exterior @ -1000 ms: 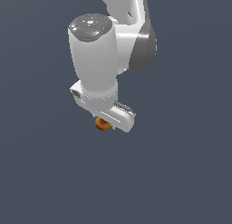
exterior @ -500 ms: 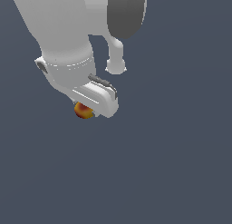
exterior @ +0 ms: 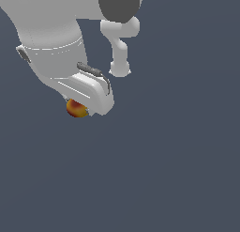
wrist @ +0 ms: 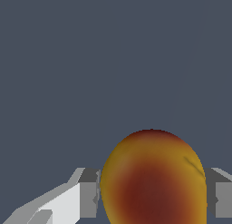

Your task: Pick up the object and move it to a goal position.

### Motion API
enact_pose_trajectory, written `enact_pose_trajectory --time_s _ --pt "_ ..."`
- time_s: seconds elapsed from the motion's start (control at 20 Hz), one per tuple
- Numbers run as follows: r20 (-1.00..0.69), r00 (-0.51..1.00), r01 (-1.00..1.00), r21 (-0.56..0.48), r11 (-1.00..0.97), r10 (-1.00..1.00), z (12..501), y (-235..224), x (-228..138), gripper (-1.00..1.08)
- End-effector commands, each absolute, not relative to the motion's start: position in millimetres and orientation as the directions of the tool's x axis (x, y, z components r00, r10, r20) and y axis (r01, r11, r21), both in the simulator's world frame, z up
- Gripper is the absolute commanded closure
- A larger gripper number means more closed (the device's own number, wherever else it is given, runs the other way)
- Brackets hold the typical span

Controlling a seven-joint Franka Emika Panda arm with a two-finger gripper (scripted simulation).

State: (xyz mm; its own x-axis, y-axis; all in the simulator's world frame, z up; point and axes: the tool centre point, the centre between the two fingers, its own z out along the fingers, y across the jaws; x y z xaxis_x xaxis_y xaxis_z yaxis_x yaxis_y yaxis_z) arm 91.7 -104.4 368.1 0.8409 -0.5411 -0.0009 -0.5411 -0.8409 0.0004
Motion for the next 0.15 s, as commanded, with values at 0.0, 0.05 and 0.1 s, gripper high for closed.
enact_pose_trajectory --time_s 0.0,0.05,0.1 --pt "0.0 0.841 -0.541 0.0 -0.841 -0.541 371.3 -105.5 92.4 1.08" --pt "0.0 0.841 -0.541 0.0 -0.841 -0.541 371.6 -105.7 92.5 1.08" --pt "0.0 0.841 -0.541 0.0 -0.841 -0.541 371.7 -105.8 92.5 1.08"
